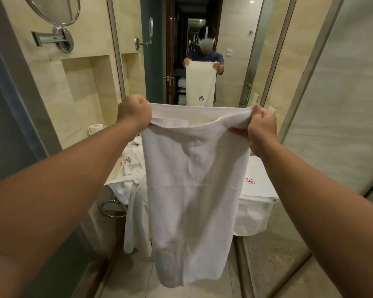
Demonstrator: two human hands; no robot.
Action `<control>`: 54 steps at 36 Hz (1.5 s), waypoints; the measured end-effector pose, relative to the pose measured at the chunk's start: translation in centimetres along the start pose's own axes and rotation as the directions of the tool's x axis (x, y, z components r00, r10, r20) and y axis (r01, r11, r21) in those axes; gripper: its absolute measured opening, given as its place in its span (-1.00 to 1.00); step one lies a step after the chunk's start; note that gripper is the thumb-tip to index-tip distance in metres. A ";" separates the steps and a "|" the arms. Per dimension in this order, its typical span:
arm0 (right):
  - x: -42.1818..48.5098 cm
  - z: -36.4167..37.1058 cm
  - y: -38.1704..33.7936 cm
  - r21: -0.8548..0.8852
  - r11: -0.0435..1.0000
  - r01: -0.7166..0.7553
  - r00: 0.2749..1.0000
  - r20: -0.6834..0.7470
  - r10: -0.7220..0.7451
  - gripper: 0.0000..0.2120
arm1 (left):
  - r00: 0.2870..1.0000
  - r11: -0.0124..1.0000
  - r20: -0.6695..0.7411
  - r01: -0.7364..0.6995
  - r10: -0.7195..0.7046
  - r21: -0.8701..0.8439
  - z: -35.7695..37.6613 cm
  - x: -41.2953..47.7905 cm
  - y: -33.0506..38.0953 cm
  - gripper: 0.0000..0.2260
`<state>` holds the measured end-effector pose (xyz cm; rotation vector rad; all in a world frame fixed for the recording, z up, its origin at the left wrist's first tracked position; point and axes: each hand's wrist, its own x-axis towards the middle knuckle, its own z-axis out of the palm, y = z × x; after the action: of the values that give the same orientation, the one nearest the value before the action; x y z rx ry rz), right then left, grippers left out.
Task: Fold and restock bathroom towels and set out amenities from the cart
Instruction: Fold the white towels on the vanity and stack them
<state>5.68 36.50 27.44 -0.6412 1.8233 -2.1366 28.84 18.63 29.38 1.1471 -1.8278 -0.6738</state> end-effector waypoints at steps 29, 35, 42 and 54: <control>17.8 7.4 7.4 -0.628 0.609 0.484 0.833 0.118 -0.540 -0.79 | 0.998 0.977 0.057 -0.026 0.039 -0.213 11.3 16.5 -2.6 -0.64; 28.6 9.8 7.4 -0.571 0.697 0.433 0.870 0.064 -0.489 -0.96 | 0.995 0.979 0.005 -0.099 0.102 -0.180 17.6 24.1 -1.2 -0.78; 38.5 12.9 10.9 -0.493 0.802 0.336 0.928 0.027 -0.372 -0.68 | 0.997 0.988 0.013 -0.069 0.072 -0.138 24.5 30.9 -2.5 -0.88; 48.2 18.0 25.1 -0.599 0.795 0.096 0.994 0.019 -0.106 -0.68 | 0.959 0.977 0.246 0.176 -0.142 -0.122 37.0 39.5 -13.5 -0.88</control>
<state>-29.56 -6.09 12.71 -0.8677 2.5480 -1.5830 -5.92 -22.70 15.42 1.1668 -1.8598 -1.0571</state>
